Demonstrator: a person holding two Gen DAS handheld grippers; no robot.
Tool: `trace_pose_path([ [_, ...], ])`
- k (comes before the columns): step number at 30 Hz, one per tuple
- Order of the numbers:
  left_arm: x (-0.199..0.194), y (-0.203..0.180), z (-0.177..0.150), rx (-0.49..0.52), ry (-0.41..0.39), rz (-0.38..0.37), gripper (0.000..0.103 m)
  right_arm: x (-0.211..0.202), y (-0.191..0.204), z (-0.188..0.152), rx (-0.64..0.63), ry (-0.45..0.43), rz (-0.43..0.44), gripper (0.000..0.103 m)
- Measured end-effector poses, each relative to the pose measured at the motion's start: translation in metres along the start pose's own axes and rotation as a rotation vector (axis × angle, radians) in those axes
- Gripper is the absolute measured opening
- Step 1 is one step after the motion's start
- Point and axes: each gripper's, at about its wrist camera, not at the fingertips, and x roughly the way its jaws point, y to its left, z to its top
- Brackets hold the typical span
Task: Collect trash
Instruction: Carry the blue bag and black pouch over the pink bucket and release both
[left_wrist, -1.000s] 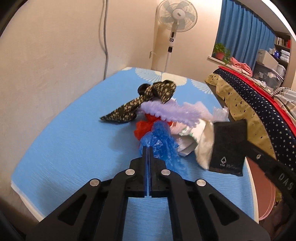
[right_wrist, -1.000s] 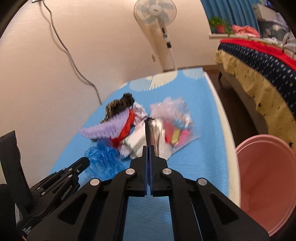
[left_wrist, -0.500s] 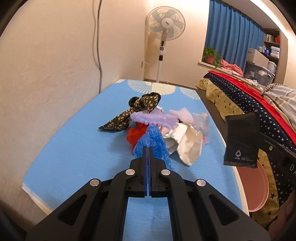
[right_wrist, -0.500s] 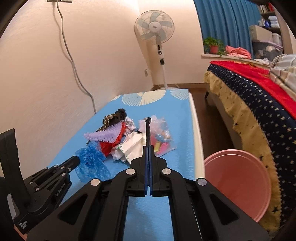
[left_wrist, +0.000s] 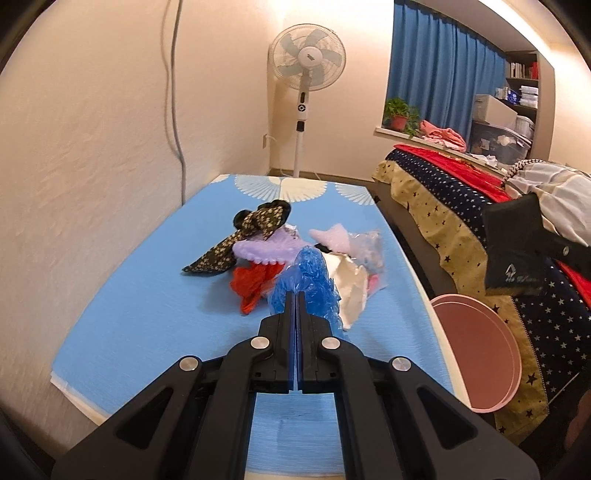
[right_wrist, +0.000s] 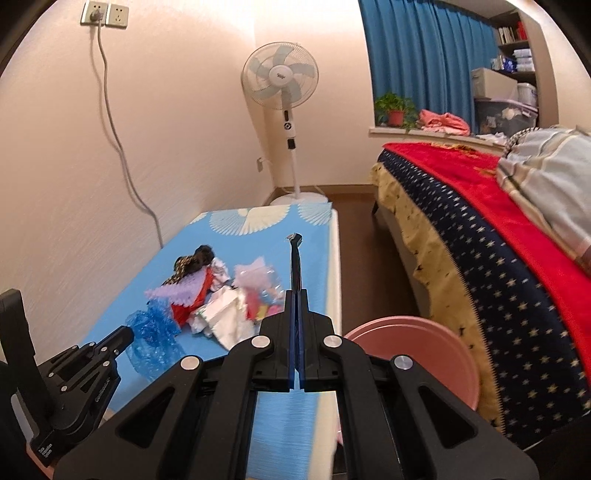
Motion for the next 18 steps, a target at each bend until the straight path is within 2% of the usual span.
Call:
trace_pose_path([
  [10,-0.003,-0.022,0.005,0.027,-0.019,-0.038,0.000,-0.023,-0.030,0.013,-0.006,-0.024,-0.074,0.001],
  [18,0.000,-0.039,0.004,0.049,-0.014,-0.070,0.000,-0.028,-0.052,0.008,-0.010,-0.038,-0.145,0.001],
])
